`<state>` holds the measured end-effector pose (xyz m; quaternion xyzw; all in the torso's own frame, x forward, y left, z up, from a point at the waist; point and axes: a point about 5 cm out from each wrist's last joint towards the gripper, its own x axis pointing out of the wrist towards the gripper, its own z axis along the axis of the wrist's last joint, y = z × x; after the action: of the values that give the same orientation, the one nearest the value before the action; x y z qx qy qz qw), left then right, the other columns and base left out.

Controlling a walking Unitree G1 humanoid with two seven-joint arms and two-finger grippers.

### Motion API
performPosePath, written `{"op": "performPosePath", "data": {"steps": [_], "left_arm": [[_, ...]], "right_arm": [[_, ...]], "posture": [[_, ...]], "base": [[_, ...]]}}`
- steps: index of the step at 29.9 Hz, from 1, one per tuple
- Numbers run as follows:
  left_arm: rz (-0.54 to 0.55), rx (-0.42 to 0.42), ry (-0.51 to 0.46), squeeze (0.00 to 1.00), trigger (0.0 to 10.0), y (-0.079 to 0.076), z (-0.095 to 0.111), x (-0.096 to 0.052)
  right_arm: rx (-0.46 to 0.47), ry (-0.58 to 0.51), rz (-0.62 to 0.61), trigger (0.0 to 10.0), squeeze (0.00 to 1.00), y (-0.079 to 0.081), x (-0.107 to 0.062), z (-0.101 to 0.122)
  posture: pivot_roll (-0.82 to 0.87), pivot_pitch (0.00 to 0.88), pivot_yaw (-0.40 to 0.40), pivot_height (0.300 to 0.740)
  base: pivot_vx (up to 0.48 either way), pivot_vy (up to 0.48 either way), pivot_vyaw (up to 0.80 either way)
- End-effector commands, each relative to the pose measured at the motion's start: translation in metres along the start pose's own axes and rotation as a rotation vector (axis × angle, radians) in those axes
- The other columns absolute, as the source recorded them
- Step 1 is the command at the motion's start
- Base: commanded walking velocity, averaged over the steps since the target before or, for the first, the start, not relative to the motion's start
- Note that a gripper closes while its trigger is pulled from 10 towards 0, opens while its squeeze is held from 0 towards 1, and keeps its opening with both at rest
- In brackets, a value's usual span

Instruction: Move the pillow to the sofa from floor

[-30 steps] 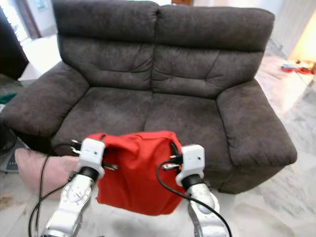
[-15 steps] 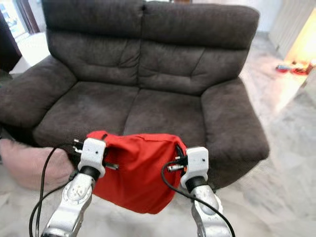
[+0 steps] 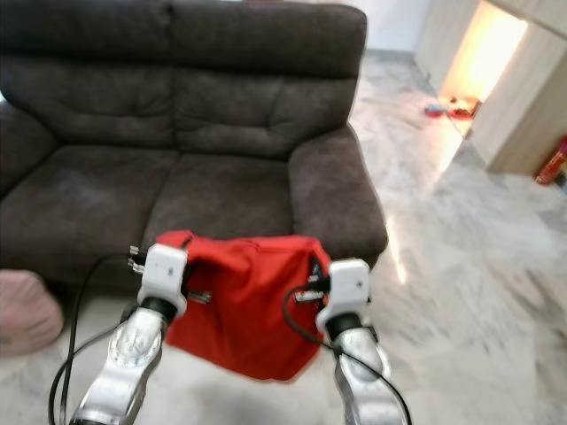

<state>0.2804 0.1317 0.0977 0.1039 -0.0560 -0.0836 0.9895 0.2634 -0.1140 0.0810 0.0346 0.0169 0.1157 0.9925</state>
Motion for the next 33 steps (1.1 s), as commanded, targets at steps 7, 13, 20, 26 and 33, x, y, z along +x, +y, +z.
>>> {"op": "performPosePath", "data": {"steps": [7, 13, 20, 26, 33], "left_arm": [[0.019, -0.005, -0.144, 0.00, 10.0, -0.001, 0.029, 0.004], [0.030, 0.001, -0.147, 0.00, 10.0, 0.000, 0.031, 0.004], [0.047, 0.001, -0.145, 0.00, 10.0, 0.004, 0.031, 0.004], [0.044, 0.000, -0.147, 0.00, 10.0, 0.003, 0.032, 0.006], [0.031, 0.006, -0.150, 0.00, 10.0, 0.002, 0.033, 0.007]], "right_arm": [[-0.047, -0.063, 0.037, 10.0, 0.00, 0.003, 0.004, 0.013], [-0.050, -0.080, 0.099, 10.0, 0.00, 0.010, 0.004, 0.017], [-0.053, -0.095, 0.142, 10.0, 0.00, 0.016, 0.003, 0.021], [-0.046, -0.091, 0.137, 10.0, 0.00, 0.015, 0.003, 0.020], [-0.050, -0.096, 0.124, 10.0, 0.00, 0.012, 0.004, 0.021]], "posture": [[0.07, 0.000, -0.057, 0.740], [0.08, 0.000, -0.060, 0.740], [0.07, 0.000, -0.060, 0.740], [0.07, 0.000, -0.057, 0.740], [0.07, 0.000, -0.054, 0.740]], "base": [[0.000, 0.000, 0.00], [0.000, 0.000, 0.14], [0.000, 0.000, 0.79], [0.000, 0.000, 0.47], [0.000, 0.000, 0.00]]}}
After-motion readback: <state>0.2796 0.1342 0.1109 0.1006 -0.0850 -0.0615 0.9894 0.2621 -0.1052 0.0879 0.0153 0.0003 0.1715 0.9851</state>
